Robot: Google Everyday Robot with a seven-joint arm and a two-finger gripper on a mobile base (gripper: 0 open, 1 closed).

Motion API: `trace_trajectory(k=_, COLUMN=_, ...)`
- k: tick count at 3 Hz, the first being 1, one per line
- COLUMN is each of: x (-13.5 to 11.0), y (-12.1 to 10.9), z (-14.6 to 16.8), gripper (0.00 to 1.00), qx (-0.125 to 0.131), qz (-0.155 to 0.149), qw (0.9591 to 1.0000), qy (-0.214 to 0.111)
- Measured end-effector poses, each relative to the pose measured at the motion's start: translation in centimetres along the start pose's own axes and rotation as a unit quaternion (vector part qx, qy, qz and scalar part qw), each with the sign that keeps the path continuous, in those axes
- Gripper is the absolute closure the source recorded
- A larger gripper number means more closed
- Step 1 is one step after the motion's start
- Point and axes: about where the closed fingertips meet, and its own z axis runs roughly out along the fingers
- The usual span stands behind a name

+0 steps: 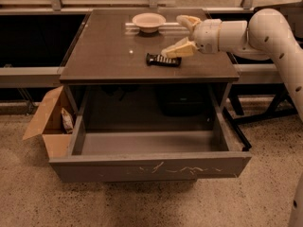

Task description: Pick rxbar chocolate from top drawer and place on counter

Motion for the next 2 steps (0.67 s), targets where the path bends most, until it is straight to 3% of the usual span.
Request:
trace_trajectory(k=1, x=0.0, y=0.0, z=0.0, gripper=0.0, qx=0.0, qz=0.0, qw=1.0, qy=0.0)
trace_trajectory(k=2, x=-2.1, y=0.7, z=-1.1, gripper=0.0, qx=0.004, qz=-0.03, qw=0.9993, qy=-0.023)
